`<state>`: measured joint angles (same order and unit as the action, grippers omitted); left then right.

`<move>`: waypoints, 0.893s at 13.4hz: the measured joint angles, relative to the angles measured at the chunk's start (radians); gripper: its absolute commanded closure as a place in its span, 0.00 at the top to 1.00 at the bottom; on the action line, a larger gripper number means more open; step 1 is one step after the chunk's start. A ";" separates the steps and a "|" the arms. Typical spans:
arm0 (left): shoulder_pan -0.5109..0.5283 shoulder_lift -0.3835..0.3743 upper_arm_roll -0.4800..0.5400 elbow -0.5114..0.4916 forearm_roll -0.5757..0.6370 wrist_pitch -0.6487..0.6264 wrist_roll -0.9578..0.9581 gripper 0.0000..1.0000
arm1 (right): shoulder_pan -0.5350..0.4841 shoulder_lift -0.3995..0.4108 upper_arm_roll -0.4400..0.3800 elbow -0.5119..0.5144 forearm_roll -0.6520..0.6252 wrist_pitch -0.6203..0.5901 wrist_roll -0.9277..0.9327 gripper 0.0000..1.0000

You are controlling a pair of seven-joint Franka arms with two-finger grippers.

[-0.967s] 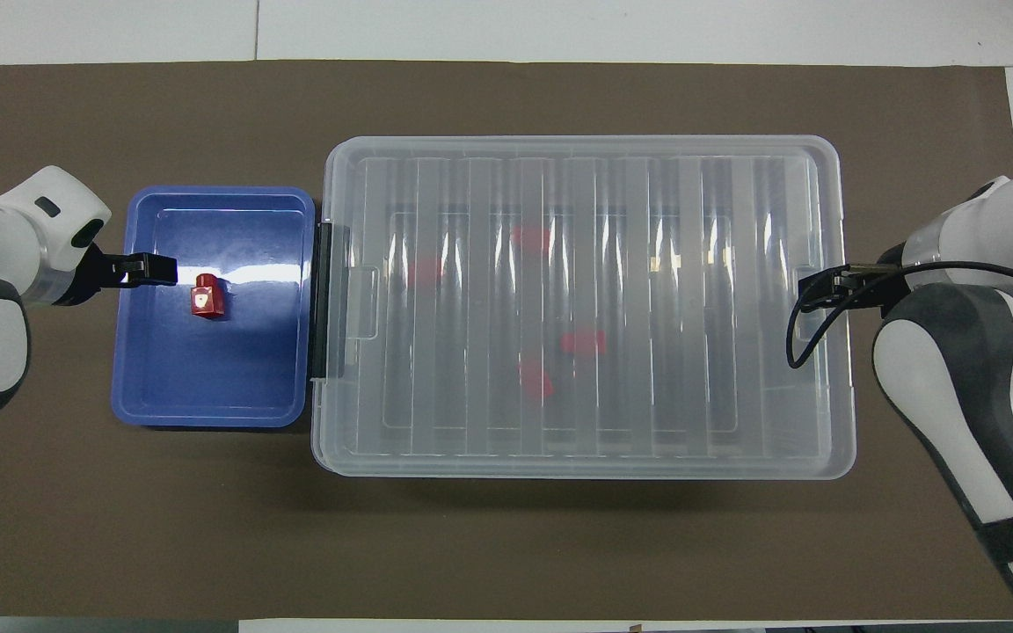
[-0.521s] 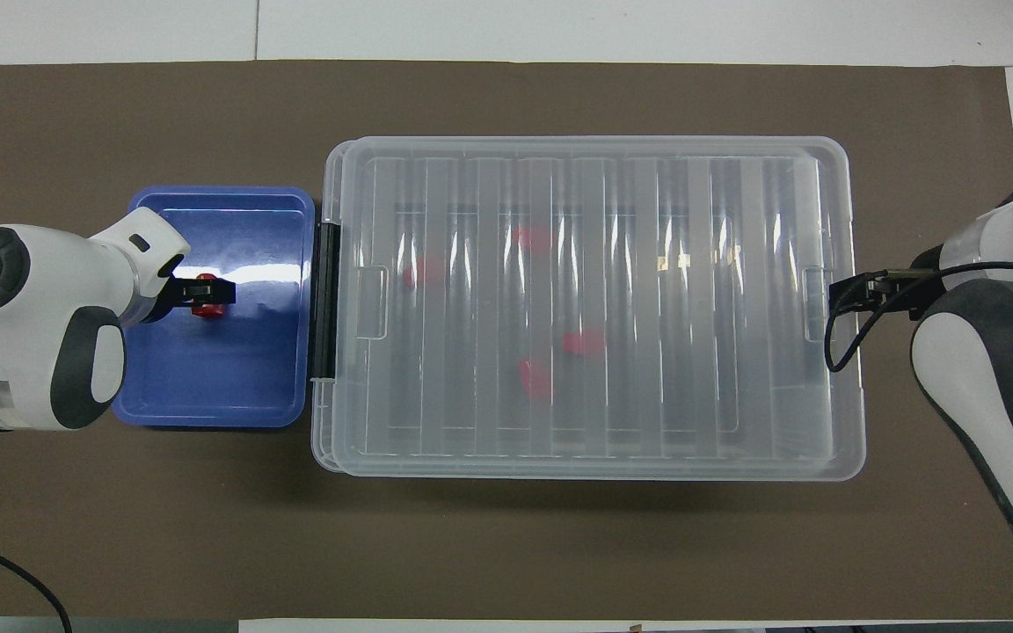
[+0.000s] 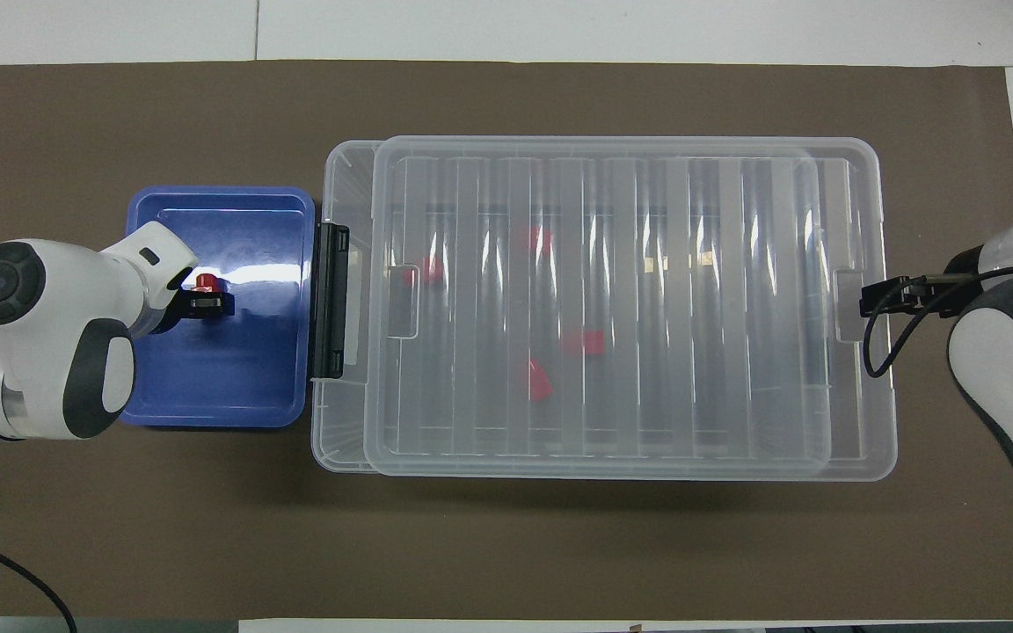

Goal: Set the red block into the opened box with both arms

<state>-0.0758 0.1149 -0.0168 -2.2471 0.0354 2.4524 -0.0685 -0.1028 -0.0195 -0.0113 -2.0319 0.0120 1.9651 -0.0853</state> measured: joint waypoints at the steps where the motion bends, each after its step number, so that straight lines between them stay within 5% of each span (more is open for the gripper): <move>1: 0.000 0.000 0.000 -0.001 0.000 0.007 0.000 0.00 | -0.005 0.000 0.001 0.000 -0.001 0.000 -0.005 1.00; 12: 0.002 -0.054 0.005 0.037 0.000 -0.061 -0.001 0.00 | -0.115 -0.002 -0.001 0.000 -0.018 0.005 -0.157 1.00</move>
<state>-0.0735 0.0612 -0.0119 -2.2102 0.0354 2.3913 -0.0695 -0.2175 -0.0211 -0.0123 -2.0322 -0.0056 1.9702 -0.2419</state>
